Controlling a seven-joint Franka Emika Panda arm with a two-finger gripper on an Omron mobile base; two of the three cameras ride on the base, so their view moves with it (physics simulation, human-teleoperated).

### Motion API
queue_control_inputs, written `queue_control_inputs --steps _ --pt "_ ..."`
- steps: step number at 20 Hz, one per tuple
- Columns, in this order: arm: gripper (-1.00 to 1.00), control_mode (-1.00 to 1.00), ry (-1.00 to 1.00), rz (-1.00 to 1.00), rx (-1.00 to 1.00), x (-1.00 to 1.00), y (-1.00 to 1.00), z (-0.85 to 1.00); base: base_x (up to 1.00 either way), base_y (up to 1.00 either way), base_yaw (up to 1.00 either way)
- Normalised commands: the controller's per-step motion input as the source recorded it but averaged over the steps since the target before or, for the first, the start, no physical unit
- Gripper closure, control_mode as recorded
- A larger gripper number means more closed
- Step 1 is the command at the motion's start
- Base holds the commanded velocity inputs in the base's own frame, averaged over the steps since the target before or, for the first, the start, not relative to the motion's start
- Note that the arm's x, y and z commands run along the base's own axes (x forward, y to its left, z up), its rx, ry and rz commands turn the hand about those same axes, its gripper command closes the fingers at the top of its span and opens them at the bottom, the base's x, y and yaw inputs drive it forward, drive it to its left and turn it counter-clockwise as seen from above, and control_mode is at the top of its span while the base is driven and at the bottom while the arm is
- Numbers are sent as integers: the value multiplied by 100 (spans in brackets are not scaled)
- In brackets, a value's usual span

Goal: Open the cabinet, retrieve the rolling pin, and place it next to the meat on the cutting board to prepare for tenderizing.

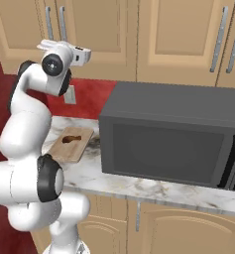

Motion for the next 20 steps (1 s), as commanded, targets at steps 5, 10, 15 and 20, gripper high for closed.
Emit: queue_control_inputs --steps 5,10,15,20 --pt "-100 -100 3 6 2 63 0 -7 0 0 0" --pt "100 -100 9 3 1 71 4 -10 0 0 0" --pt "100 -100 8 3 1 58 3 -7 0 0 0" --pt "100 -100 10 3 1 50 0 -7 0 0 0"
